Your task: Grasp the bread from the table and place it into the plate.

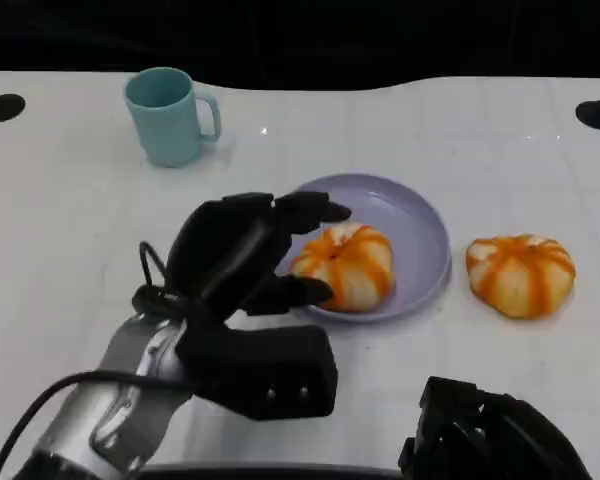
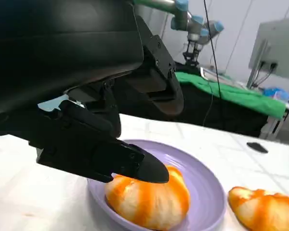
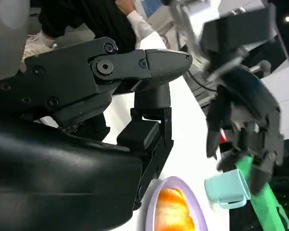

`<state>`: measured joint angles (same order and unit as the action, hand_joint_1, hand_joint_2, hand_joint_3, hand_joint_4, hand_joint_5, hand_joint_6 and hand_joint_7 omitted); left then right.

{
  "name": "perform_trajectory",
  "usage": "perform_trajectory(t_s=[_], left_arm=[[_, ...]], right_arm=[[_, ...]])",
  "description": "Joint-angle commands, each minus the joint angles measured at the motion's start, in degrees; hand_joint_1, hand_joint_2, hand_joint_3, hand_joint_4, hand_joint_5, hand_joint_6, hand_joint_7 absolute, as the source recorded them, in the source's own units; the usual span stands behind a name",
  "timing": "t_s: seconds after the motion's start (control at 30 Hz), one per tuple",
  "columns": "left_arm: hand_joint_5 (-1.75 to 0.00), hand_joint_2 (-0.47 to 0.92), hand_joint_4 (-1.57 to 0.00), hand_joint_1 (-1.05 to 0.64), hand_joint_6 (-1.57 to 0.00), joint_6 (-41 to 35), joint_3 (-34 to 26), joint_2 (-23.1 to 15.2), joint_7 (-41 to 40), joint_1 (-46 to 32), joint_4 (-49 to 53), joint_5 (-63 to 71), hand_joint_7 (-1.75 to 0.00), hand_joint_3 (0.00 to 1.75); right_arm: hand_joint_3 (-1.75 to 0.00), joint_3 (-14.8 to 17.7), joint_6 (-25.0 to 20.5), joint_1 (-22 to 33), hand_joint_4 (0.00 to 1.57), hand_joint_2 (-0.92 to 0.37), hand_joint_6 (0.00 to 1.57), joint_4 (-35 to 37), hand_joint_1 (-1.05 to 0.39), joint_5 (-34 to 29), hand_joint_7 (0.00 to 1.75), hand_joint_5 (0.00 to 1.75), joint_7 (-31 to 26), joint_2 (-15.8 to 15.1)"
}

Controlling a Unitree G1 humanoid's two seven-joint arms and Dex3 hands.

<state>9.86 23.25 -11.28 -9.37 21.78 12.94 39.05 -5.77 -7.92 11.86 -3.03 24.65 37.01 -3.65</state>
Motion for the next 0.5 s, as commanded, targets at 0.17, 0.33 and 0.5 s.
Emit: perform_trajectory(t_s=[0.17, 0.33, 0.5], left_arm=[[-1.74, 0.92, -0.54, -0.34, -0.34, 8.4, -6.5, -0.9, 3.8, -10.4, -6.3, -15.0, -1.67, 0.01], [-1.75, 0.92, -0.56, -0.27, -0.34, 9.9, -9.3, 1.1, 11.7, -16.0, -8.5, -29.8, -1.74, 0.04], [-1.75, 0.92, -0.59, -0.3, -0.36, 4.5, -11.6, 3.3, 20.2, -22.2, -13.0, -44.9, -1.75, 0.08]], right_arm=[[-0.28, 0.4, -1.7, 0.9, 0.85, -0.92, 0.78, -2.3, -0.68, 0.0, 1.32, 1.56, -1.6, -0.8], [-0.28, 0.0, -1.8, 1.0, 0.87, -0.92, 0.79, -3.1, -0.68, -0.3, 1.32, 1.56, -2.3, -1.0], [-0.3, -0.1, -1.3, 0.9, 0.86, -0.92, 0.78, -3.0, -0.68, -0.3, 1.33, 1.57, -1.9, -1.1]])
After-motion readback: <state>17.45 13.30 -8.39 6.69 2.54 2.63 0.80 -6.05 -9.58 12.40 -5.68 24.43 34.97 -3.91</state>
